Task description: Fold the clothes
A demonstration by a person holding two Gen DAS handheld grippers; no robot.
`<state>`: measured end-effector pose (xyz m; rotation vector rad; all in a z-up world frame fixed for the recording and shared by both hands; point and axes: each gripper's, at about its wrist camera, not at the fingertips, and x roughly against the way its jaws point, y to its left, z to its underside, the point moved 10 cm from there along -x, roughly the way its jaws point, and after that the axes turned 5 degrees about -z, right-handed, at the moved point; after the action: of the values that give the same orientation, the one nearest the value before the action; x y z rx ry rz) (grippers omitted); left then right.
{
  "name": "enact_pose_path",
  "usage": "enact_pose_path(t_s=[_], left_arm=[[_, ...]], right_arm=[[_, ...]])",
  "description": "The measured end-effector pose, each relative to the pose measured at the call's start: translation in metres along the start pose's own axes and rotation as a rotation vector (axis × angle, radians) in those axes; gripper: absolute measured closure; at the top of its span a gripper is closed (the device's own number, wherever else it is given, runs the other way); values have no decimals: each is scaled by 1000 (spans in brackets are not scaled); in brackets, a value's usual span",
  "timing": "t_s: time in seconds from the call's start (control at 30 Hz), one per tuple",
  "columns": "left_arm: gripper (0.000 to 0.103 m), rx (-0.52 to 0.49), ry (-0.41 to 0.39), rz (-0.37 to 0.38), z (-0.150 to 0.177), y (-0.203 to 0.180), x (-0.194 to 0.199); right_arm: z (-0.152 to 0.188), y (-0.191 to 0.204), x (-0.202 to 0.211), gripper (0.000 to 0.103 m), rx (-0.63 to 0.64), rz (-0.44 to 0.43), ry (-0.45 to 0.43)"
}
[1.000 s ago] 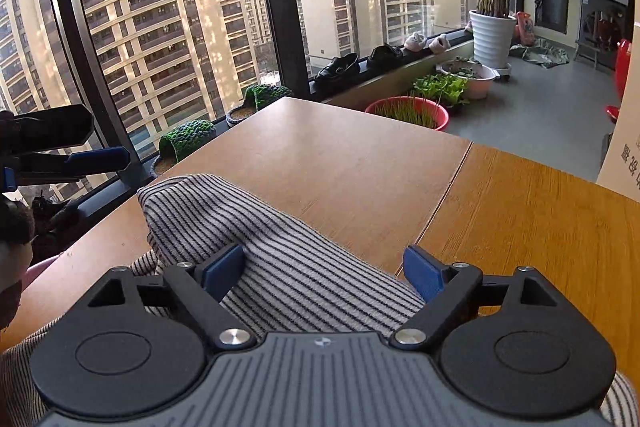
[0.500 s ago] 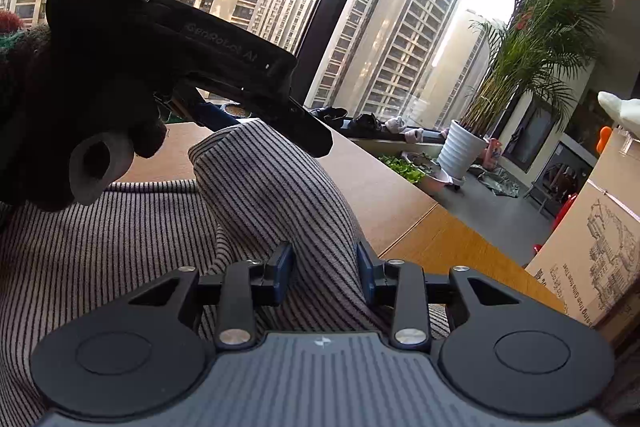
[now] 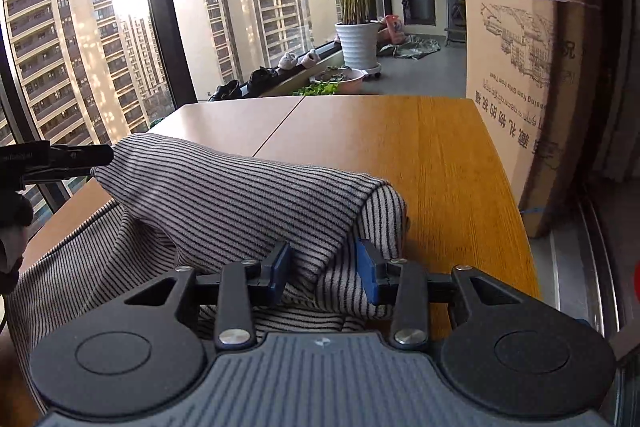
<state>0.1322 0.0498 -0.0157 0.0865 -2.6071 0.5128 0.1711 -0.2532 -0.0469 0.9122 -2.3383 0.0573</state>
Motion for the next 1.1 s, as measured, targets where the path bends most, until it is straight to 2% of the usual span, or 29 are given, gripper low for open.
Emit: enact_pose_path(t_s=[0.07, 0.13, 0.2, 0.23, 0.3, 0.37, 0.5, 0.6, 0.63, 0.73, 0.77, 0.8, 0.9, 0.97, 1.03, 1.1], left_arm=[[9, 8, 8, -8, -16, -1, -15], [11, -28, 50, -25, -14, -2, -33], [26, -65, 82, -39, -7, -3, -44], [27, -83, 98, -46, -4, -4, -49], [29, -120, 130, -60, 2, -5, -60], [29, -132, 142, -63, 8, -6, -64], [28, -85, 170, -40, 17, 1, -63], [28, -14, 192, 0, 21, 10, -65], [30, -9, 186, 10, 20, 11, -66], [40, -42, 144, 2, 8, 8, -72], [47, -45, 123, -2, 0, 7, -73], [56, -28, 97, 5, -10, 9, -70], [61, 9, 23, 20, -36, 12, -61], [61, -45, 1, 6, -31, 9, -47], [62, -103, -13, -9, -22, 6, -34], [66, -169, 5, -29, -2, 5, -25]], right_arm=[[-5, 1, -2, 67, -8, -1, -1], [-12, 0, -3, 67, -20, -6, -3], [-26, -2, -4, 66, -52, -24, -15], [-36, -5, -4, 65, -86, -38, -28], [-54, -20, -1, 51, -191, -59, -61], [-64, -36, -7, 46, -254, -58, -64], [-57, -54, -46, 41, -297, -29, 37], [-46, -51, -63, 40, -345, -91, 73], [-45, -48, -65, 41, -343, -105, 72], [-50, -44, -68, 53, -298, -94, 52], [-57, -42, -70, 59, -283, -84, 40], [-67, -41, -71, 63, -258, -77, 17], [-101, -31, -60, 70, -150, -88, -99], [-110, -27, -51, 73, -107, -82, -148], [-100, -25, -44, 76, -80, -68, -154], [-85, -26, -40, 77, -62, -51, -144]])
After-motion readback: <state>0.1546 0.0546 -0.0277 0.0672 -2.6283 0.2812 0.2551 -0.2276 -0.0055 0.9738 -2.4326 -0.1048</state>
